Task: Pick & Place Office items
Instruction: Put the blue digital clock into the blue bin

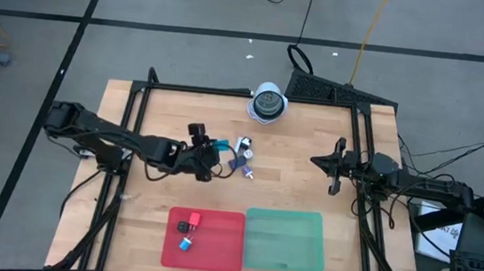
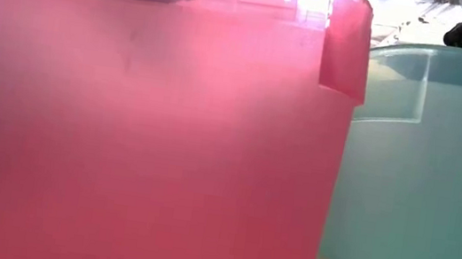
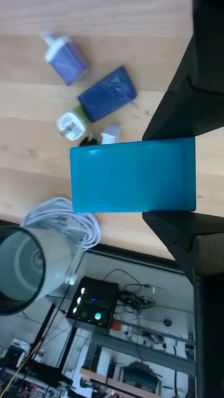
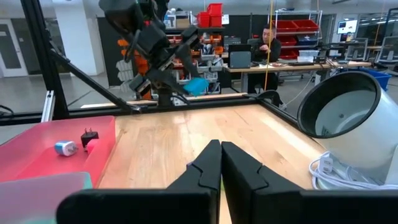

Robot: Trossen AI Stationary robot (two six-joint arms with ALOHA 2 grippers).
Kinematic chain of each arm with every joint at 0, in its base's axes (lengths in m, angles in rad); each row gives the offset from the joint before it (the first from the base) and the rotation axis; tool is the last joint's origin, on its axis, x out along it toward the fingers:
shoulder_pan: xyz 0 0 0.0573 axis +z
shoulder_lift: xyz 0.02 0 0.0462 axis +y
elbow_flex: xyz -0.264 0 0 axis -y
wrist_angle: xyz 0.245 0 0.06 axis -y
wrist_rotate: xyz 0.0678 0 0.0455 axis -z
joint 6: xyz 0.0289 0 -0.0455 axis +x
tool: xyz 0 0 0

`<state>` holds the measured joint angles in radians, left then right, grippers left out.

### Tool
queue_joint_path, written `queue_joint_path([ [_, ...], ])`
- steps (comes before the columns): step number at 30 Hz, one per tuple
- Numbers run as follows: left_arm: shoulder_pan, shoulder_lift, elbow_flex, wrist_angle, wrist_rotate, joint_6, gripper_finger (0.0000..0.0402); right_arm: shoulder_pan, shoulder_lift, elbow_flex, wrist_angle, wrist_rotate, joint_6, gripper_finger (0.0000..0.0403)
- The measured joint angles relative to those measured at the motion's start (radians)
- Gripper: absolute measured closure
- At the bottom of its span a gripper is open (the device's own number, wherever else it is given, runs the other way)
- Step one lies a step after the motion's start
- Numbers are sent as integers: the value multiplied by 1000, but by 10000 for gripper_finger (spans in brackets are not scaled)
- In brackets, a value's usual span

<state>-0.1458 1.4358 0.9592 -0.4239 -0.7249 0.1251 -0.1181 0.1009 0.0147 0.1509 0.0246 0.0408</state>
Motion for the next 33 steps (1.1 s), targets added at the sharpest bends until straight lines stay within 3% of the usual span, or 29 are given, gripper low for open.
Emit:
queue_joint_path([
  [7, -34, 4, 0, 33, -2, -25, 245, 0, 0, 0, 44, 0, 8, 398],
  [12, -60, 4, 0, 33, -19, -18, 238, 0, 0, 0, 148, 0, 164, 399],
  [20, -56, 4, 0, 33, -54, 67, 246, 0, 1, 0, 197, 0, 305, 397],
  [27, -57, 4, 0, 31, -135, 255, 238, 0, 2, 0, 197, 2, 303, 398],
  [33, -55, 4, 0, 31, -148, 266, 235, 0, 2, 0, 187, 162, 224, 399],
])
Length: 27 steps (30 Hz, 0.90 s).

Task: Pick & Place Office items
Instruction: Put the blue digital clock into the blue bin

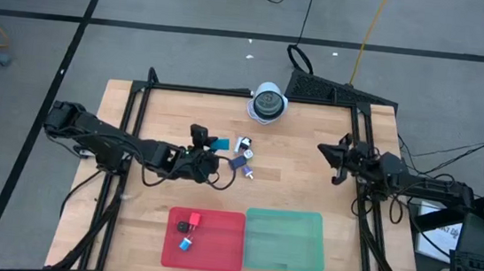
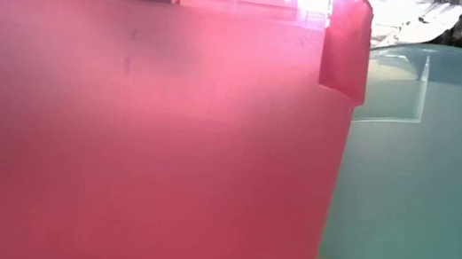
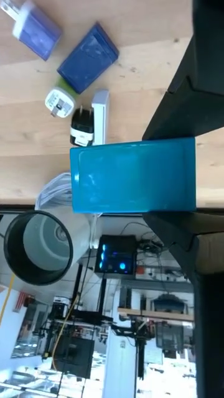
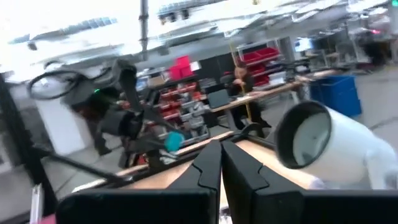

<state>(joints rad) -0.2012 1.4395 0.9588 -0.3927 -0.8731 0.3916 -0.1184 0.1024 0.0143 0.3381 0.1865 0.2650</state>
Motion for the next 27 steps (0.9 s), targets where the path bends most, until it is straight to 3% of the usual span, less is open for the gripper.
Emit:
queue_joint_path([
  [8, 1, 0, 0, 0, 40, -46, 246, 0, 46, 0, 102, 72, 62, 395],
  [13, 16, 0, 0, 1, 43, -56, 234, 3, 156, 0, 205, 45, 137, 397],
  [22, 24, 0, 0, 90, 106, -9, 246, 3, 539, 8, 545, 19, 168, 397],
  [27, 25, 0, 0, 108, 103, 19, 236, 3, 792, 79, 588, -30, 160, 396],
])
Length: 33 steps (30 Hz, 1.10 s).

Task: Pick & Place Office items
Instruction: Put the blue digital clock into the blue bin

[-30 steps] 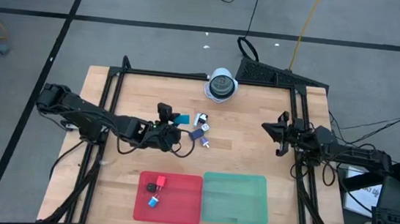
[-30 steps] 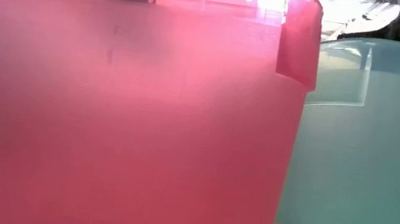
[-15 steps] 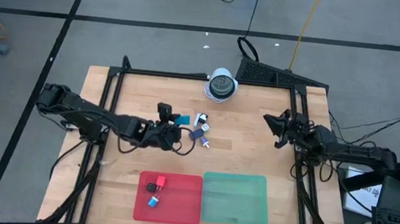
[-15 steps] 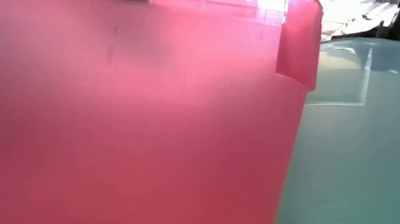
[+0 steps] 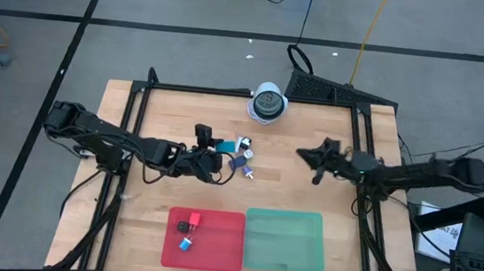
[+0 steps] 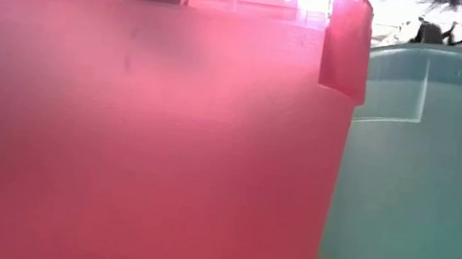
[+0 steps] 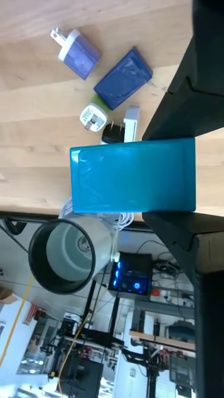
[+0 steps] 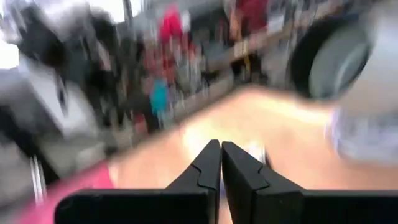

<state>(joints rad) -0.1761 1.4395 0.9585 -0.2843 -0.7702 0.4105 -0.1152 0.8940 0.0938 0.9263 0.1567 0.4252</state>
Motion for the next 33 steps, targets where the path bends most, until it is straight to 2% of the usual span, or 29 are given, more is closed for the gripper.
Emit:
queue_joint_path([
  [6, 5, 0, 0, 1, -11, 6, 245, -1, 315, 180, 36, -32, -27, 368],
  [13, 6, 0, 0, 1, -13, 6, 238, -1, 600, 416, 116, -138, -34, 257],
  [17, 6, 0, 0, -1, -14, 8, 239, -17, 702, 541, 132, -177, 37, 197],
  [20, 6, 0, 0, -2, -14, 14, 245, -32, 771, 616, 121, -250, 109, 171],
  [25, 6, 0, 0, -2, -15, 14, 241, -35, 856, 715, 129, -295, 161, 162],
  [28, 6, 0, 0, -2, -15, 14, 234, -36, 885, 747, 118, -308, 165, 166],
  [33, 6, 0, 0, -2, 2, 14, 245, -34, 905, 784, 124, -319, 165, 181],
])
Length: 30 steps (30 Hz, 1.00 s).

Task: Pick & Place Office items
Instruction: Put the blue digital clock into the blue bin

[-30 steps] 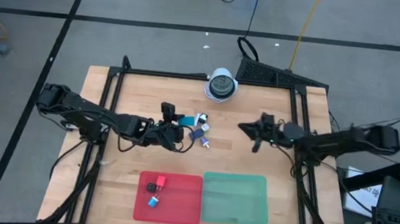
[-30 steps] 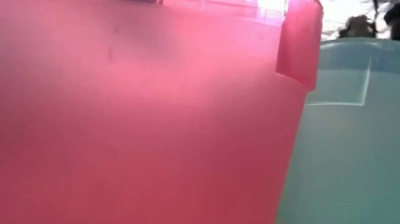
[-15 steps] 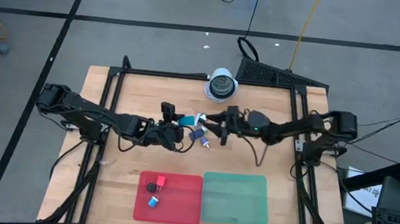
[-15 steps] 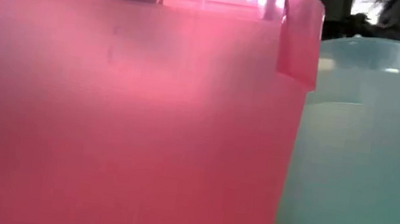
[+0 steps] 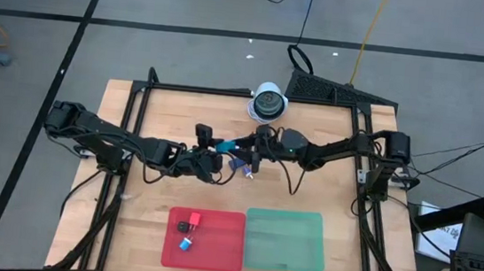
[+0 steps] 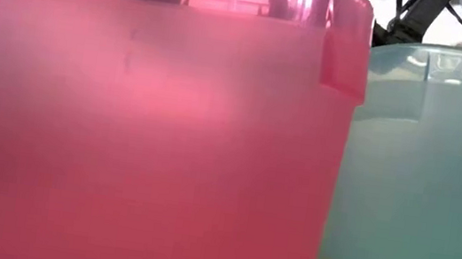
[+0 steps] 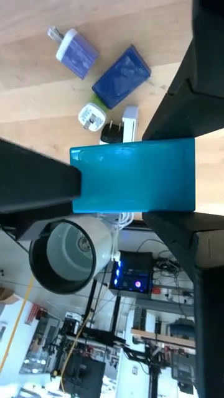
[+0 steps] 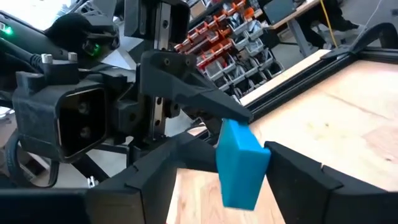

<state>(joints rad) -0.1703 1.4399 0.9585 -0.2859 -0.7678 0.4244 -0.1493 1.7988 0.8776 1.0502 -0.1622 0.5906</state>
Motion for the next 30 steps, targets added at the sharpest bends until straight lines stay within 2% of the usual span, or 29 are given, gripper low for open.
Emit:
queue_joint_path([
  [5, 0, 0, 0, 1, 10, -4, 243, 0, 0, 0, -8, 1, -2, 211],
  [10, -1, 0, 0, 16, 9, 0, 229, 0, 0, 1, -33, 1, -12, 263],
  [16, 0, 0, 0, 30, 7, 15, 246, 0, 0, 1, -57, -9, -28, 330],
  [19, -1, 0, 0, 29, 5, 4, 242, 0, 0, 1, -53, -27, -37, 342],
  [25, -5, 0, 0, 57, 21, -173, 167, 1, -7, 1, -51, -31, -112, 345],
  [30, -32, -13, 0, 28, 25, -209, 123, 1, -7, 0, -54, -33, -123, 346],
])
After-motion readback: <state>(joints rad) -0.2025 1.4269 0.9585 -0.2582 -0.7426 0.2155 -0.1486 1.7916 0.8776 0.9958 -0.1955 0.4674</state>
